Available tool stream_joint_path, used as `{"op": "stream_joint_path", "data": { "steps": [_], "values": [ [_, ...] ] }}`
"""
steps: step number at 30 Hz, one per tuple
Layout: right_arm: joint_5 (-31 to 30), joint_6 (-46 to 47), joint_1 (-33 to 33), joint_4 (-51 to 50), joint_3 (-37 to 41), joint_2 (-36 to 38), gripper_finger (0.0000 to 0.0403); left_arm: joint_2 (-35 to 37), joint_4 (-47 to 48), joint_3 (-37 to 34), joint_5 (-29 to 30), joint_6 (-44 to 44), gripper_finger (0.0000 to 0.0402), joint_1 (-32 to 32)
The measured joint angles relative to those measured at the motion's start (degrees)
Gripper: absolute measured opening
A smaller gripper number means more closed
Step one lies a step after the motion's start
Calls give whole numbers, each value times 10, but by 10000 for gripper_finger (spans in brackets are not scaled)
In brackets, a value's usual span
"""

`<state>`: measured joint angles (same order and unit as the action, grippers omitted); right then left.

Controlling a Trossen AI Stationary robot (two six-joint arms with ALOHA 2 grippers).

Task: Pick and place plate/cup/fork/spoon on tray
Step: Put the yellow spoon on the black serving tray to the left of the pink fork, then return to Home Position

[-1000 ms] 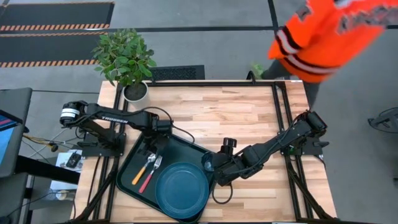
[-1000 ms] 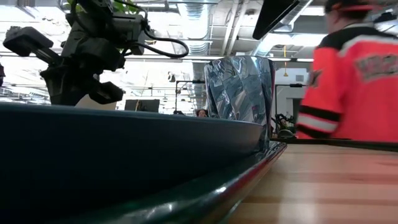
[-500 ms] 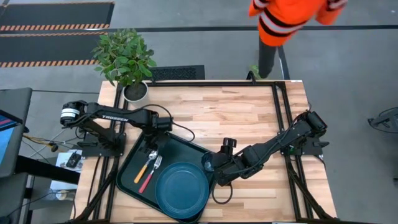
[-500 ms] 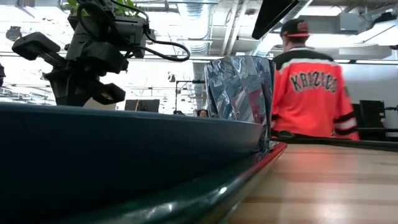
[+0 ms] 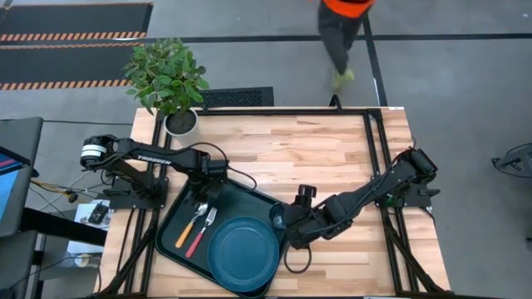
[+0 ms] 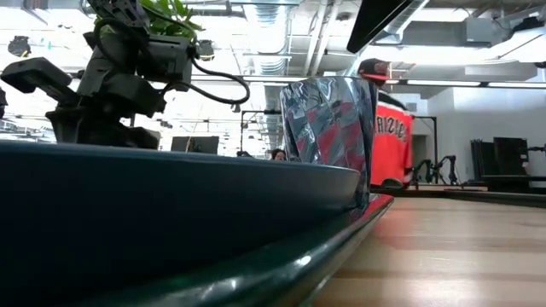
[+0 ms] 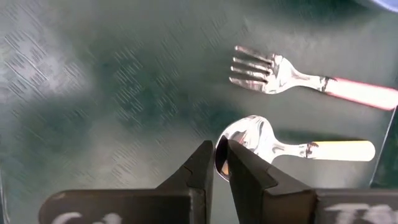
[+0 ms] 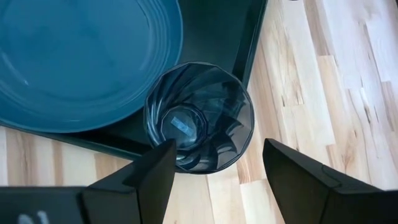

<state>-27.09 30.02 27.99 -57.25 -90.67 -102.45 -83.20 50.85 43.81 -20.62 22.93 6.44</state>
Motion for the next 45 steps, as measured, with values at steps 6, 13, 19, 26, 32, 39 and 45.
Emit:
{"op": "stream_joint_path", "data": {
  "steps": [6, 13, 19, 26, 32, 39, 45],
  "values": [
    [0, 0, 0, 2, 0, 0, 264, 0, -11, 0, 3, -13, 29, 0],
    [0, 0, 0, 4, 0, 0, 264, 0, -3, 0, 16, -25, 29, 0],
    [0, 0, 0, 4, 0, 0, 264, 0, -4, 0, 18, -29, 43, 0],
    [0, 0, 0, 4, 0, 0, 264, 0, -4, 0, 22, -41, 78, 0],
    [0, 0, 1, 10, 0, 0, 264, 0, -2, 3, 34, -57, 95, 0],
    [0, -34, 0, 38, -5, 0, 264, 50, 16, 43, 30, -84, 96, 0],
    [1, -93, -8, 37, -55, 6, 264, 152, 24, 104, 30, -124, 96, 0]
  ]
}}
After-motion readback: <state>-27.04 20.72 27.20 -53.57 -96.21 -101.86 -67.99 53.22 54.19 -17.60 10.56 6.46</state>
